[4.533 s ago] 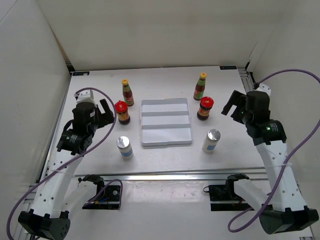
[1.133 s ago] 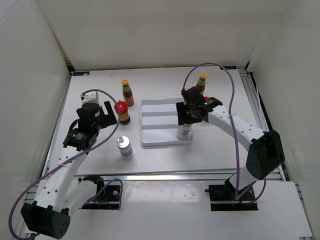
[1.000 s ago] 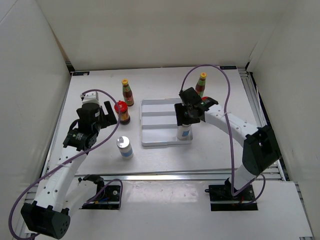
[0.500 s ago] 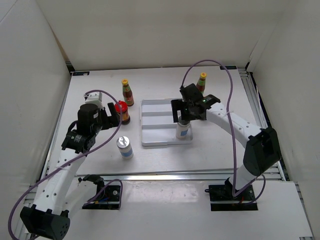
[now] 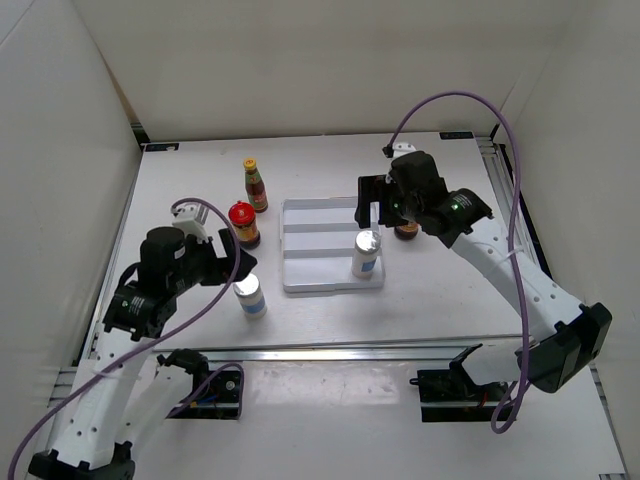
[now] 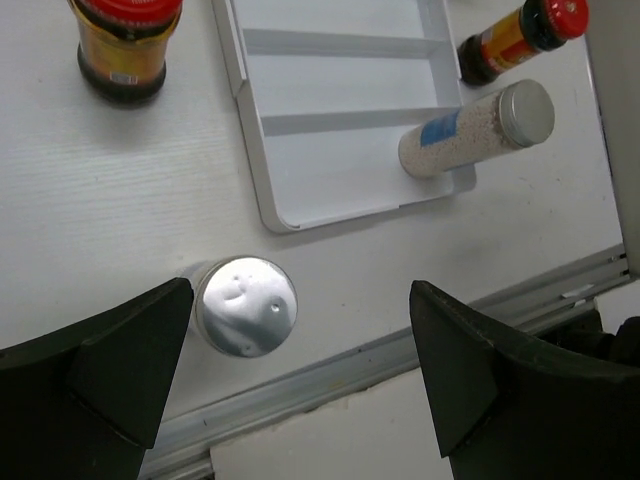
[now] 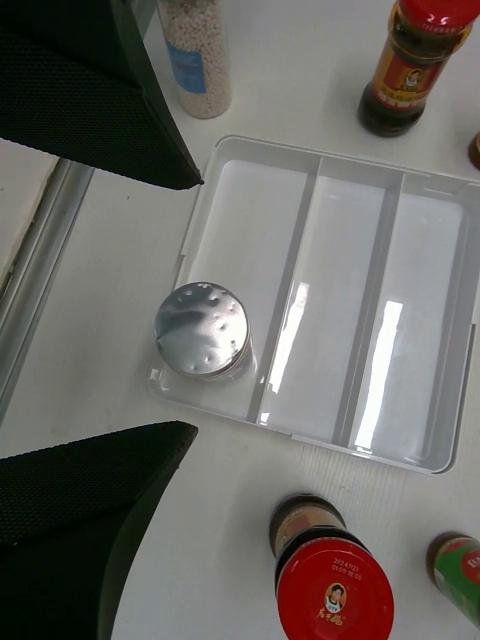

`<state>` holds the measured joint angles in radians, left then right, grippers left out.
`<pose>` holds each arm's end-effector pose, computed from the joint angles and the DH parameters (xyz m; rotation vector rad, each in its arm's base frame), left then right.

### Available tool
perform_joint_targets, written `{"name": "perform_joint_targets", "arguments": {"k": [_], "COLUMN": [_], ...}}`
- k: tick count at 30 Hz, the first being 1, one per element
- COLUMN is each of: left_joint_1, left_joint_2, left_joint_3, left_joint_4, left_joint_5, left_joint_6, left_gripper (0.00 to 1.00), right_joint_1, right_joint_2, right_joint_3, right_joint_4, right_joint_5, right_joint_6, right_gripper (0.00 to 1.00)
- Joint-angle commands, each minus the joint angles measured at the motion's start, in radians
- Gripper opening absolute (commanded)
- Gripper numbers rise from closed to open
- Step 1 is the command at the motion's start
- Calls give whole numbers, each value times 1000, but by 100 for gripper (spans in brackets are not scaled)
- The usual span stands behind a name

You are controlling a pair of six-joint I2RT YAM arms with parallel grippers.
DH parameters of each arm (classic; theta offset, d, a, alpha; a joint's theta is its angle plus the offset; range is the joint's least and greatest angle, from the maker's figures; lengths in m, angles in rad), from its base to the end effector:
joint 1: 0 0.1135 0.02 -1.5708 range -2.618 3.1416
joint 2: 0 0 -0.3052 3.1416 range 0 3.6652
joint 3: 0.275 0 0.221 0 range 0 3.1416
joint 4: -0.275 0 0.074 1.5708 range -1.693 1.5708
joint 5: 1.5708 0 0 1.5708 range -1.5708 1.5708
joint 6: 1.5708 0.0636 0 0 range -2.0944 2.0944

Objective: Organize the condiment bottles

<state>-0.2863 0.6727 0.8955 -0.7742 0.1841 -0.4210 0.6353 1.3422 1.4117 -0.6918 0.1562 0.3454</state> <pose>0.0847 -0.0371 0.3377 -0.0343 2.1733 -0.6082 0.2232 0.1523 0.4056 -0.2312 2.1982 0.3814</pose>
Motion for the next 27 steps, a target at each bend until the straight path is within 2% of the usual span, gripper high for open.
{"name": "perform_joint_targets", "arguments": {"k": [1, 6, 9, 14, 22, 25, 26, 27], "left_joint_1": [-31, -148, -189, -215, -215, -215, -215, -224], "left_joint_2": [79, 256, 333, 383, 444, 470, 470, 479], "left_joint_3": [49, 79, 79, 79, 69, 69, 69, 69], "left_joint_4": [-112, -175, -197, -206, -206, -206, -206, -206], "left_joint_5": [-20, -190, -209, -276, -287, -275, -275, -275], "left_joint_6": [-28, -103, -117, -170, -180, -180, -171, -171], "left_gripper": [100, 100, 100, 100, 100, 90, 84, 83], "right_joint_1": [3, 3, 3, 3, 3, -6, -6, -6], "right_joint_2": [-8, 3, 3, 3, -6, -6, -6, -6], "right_joint_3": [26, 26, 26, 15, -3, -13, -13, -13], "right_joint_4": [-25, -25, -25, -25, -25, -25, -34, -34], "right_joint_5": [-21, -32, -32, -23, -23, -23, -23, -23], "right_joint_6": [-22, -31, -31, -31, -40, -40, -40, -40], "right_gripper": [100, 100, 100, 100, 100, 100, 100, 100]}}
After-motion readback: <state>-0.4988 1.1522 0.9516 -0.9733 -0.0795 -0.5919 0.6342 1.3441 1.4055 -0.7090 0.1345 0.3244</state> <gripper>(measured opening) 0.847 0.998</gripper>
